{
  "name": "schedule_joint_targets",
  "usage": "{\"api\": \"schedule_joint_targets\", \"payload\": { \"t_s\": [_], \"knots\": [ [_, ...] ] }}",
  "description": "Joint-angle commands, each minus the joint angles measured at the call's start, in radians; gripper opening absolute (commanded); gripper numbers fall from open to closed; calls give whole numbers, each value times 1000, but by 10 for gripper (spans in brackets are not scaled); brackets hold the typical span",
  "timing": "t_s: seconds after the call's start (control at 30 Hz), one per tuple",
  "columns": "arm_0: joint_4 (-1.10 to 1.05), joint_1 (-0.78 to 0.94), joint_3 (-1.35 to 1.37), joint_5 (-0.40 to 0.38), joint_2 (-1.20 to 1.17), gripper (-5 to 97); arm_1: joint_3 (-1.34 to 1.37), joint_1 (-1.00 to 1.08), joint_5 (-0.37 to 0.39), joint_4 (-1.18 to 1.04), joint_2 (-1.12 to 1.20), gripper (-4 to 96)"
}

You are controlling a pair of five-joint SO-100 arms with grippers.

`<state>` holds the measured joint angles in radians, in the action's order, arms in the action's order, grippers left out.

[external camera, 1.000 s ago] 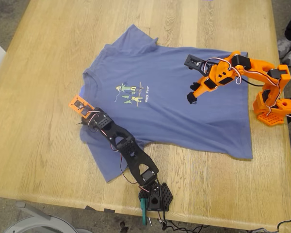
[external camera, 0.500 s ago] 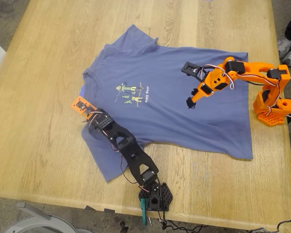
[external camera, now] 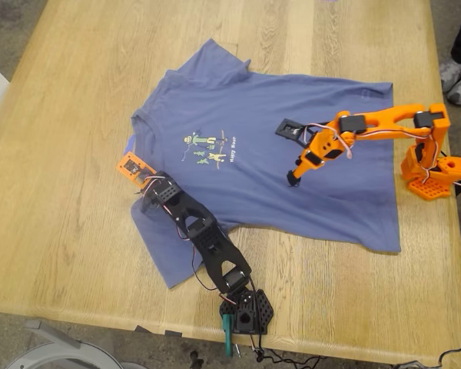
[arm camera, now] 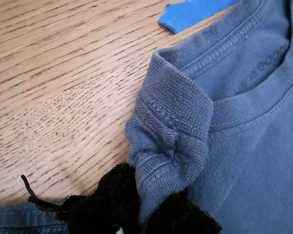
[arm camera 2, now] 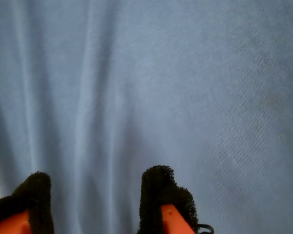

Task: Fold a T-shirt

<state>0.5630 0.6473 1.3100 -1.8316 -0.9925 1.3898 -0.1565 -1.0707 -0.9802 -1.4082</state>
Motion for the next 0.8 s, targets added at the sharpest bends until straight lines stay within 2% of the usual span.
{"api": "schedule_joint_targets", "payload": {
  "t_s": [0.0, 0.37, 0.77],
  "knots": [
    [25, -32, 21, -11, -104, 0, -89, -6, 3, 23, 29, 311],
    [-8, -41, 155, -12, -207, 0, -229, -11, 9, 51, 186, 311],
    [-6, -44, 183, -8, -268, 0, -204, -6, 21, -15, 193, 309]
  ]
}}
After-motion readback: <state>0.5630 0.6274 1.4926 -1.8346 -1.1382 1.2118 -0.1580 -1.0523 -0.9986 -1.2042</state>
